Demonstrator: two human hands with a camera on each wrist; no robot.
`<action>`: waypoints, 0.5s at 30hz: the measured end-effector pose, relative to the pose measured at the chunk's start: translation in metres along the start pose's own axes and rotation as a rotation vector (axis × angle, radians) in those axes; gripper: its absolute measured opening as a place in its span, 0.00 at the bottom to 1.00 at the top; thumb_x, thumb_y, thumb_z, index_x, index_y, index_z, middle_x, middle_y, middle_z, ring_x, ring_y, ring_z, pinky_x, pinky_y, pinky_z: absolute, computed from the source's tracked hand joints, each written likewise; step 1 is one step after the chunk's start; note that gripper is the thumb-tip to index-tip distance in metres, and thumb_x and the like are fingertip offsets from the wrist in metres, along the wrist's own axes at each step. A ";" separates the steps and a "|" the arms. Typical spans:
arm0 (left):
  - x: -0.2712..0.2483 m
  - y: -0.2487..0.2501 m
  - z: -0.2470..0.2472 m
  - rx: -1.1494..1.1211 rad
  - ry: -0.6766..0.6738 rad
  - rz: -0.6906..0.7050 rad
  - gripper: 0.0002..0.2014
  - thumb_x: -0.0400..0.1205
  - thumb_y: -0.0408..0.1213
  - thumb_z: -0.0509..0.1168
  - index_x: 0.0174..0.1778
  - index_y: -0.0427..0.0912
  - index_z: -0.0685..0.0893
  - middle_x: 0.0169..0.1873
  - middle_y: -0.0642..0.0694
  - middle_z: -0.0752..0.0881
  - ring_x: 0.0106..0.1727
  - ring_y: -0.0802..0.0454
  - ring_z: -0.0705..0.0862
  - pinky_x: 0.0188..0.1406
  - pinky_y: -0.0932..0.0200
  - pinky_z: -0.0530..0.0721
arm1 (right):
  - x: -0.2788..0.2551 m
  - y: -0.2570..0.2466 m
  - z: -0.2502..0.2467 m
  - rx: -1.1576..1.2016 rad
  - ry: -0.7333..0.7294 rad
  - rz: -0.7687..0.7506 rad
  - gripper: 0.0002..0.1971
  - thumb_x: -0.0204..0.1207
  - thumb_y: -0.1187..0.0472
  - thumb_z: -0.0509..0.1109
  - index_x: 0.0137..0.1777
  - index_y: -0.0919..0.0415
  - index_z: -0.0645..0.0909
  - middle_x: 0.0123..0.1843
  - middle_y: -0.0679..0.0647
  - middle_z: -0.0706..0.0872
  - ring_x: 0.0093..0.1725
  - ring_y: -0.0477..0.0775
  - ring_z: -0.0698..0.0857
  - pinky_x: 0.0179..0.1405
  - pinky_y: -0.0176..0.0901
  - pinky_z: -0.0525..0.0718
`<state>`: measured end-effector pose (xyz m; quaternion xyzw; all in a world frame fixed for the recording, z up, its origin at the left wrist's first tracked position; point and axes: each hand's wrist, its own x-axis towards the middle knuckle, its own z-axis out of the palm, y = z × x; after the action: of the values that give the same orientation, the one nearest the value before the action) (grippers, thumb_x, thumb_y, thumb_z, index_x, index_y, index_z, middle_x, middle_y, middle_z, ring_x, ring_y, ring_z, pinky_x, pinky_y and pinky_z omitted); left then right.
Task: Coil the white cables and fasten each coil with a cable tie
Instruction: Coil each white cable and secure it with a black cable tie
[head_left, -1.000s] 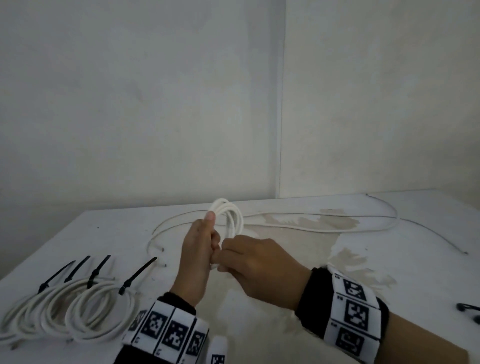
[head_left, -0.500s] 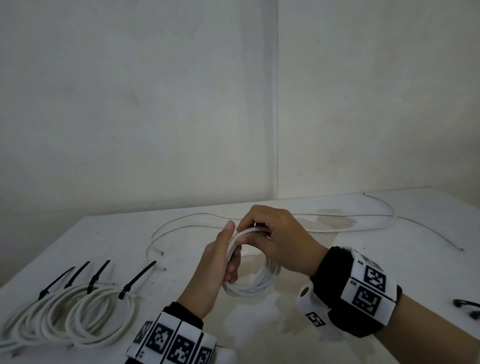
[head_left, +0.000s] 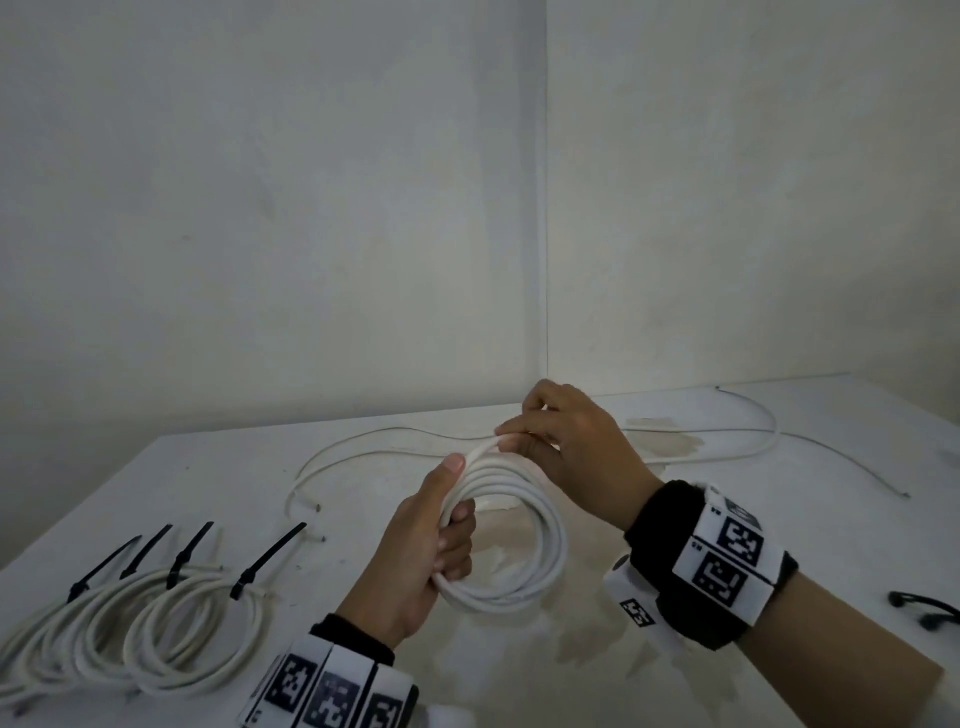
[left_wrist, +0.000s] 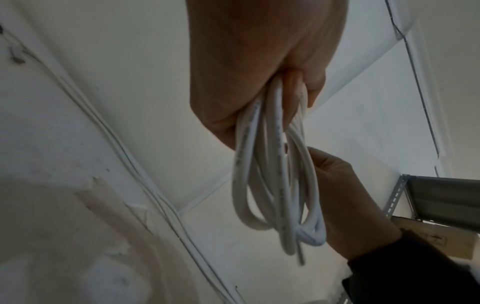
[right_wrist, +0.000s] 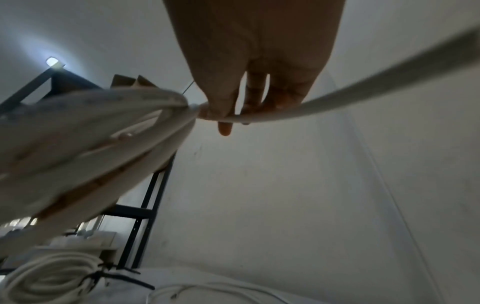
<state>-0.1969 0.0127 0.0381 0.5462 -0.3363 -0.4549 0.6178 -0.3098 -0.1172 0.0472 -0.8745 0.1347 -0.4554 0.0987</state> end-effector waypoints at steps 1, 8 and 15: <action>0.001 0.001 0.000 -0.020 0.007 -0.006 0.23 0.78 0.54 0.56 0.23 0.42 0.67 0.12 0.53 0.62 0.12 0.60 0.57 0.13 0.67 0.60 | -0.001 0.000 0.000 0.038 -0.005 0.059 0.19 0.72 0.48 0.65 0.44 0.62 0.90 0.36 0.58 0.83 0.38 0.47 0.74 0.38 0.30 0.69; 0.004 0.005 -0.002 -0.068 0.040 0.013 0.24 0.82 0.52 0.55 0.23 0.42 0.66 0.11 0.53 0.61 0.11 0.60 0.56 0.13 0.66 0.59 | -0.005 -0.012 -0.002 0.439 -0.214 0.496 0.20 0.81 0.55 0.62 0.34 0.69 0.85 0.28 0.51 0.81 0.30 0.46 0.76 0.38 0.41 0.76; 0.005 0.008 -0.003 -0.060 0.085 0.023 0.23 0.82 0.52 0.54 0.23 0.43 0.65 0.12 0.53 0.60 0.11 0.60 0.56 0.15 0.65 0.58 | -0.013 -0.023 0.000 0.592 -0.318 0.499 0.05 0.73 0.59 0.73 0.45 0.61 0.83 0.35 0.50 0.85 0.33 0.44 0.83 0.37 0.35 0.80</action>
<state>-0.1912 0.0090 0.0455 0.5425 -0.3022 -0.4338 0.6529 -0.3132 -0.0915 0.0439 -0.8083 0.1891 -0.2959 0.4726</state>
